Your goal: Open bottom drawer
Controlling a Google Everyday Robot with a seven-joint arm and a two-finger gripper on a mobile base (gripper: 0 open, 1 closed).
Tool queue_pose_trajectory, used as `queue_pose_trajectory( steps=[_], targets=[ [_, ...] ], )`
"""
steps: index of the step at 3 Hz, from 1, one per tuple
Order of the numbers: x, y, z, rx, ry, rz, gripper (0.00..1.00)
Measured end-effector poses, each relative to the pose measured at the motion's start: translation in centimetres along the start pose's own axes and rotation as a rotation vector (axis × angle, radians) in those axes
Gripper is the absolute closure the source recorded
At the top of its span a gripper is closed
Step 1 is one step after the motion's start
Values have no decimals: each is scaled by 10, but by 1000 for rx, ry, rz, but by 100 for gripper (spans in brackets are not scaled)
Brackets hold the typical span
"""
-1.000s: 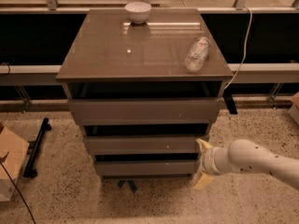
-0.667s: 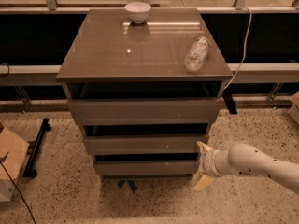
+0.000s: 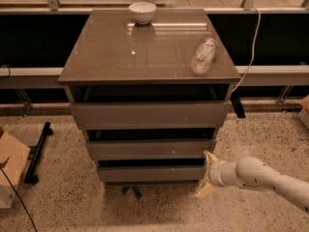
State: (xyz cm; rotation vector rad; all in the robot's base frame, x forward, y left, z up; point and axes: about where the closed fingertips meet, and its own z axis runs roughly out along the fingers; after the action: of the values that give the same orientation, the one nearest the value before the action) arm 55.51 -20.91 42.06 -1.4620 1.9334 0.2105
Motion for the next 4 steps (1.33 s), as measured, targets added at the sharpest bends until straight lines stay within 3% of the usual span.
queue_pose_trajectory(
  steps=[2, 3, 4],
  targets=[
    [8, 7, 18, 16, 3, 22, 0],
    [19, 16, 51, 56, -5, 19, 0],
    [36, 22, 86, 52, -8, 35, 0]
  ],
)
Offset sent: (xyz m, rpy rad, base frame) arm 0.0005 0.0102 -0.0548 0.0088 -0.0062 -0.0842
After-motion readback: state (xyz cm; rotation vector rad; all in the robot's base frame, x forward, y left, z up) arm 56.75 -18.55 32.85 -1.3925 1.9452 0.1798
